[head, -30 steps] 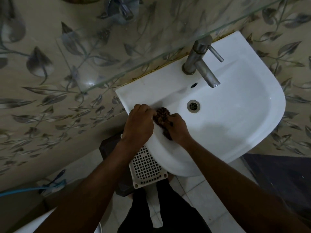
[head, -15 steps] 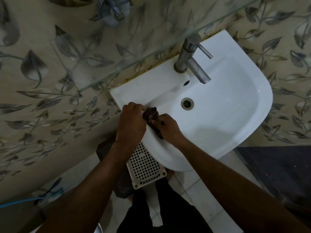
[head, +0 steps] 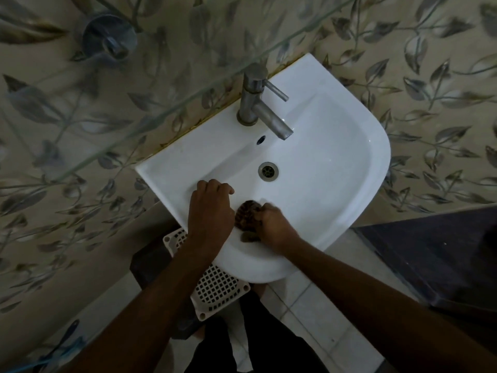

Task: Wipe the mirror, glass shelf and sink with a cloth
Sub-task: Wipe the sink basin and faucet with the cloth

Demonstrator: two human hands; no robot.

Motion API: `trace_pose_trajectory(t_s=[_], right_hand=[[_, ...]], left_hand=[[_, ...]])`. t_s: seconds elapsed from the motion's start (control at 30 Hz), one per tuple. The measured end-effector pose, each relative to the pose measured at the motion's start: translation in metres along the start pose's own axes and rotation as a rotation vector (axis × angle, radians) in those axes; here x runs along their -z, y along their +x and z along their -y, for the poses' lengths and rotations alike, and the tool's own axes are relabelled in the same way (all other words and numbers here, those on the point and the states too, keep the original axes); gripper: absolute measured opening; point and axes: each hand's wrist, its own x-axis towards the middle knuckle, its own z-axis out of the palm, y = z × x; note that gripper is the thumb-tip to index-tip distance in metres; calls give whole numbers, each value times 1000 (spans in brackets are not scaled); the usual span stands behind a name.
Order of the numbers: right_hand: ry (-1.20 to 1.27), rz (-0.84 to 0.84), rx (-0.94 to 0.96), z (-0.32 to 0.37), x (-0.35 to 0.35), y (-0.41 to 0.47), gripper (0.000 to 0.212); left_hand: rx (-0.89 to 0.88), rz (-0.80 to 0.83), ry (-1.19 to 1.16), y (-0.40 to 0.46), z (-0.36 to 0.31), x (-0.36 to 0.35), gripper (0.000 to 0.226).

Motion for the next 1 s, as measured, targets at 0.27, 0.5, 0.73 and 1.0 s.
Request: trace_pose_trajectory(t_s=[0.27,0.5,0.73,1.0], right_hand=[[-153,-33,-223,-53,29,34,76],[-198,50,153,-56,-10,21,59],[-338,-26,-195,-95,84,21,76],[-383,185,-32,-87,94,-12,32]], left_hand=[[-15,74,-31,4,-10,-18,39],[-15,109,-59,10,-19,-32,37],[-45,161,-135,23,-46,-52,29],[-59,184,-208,35,-74,-66,28]])
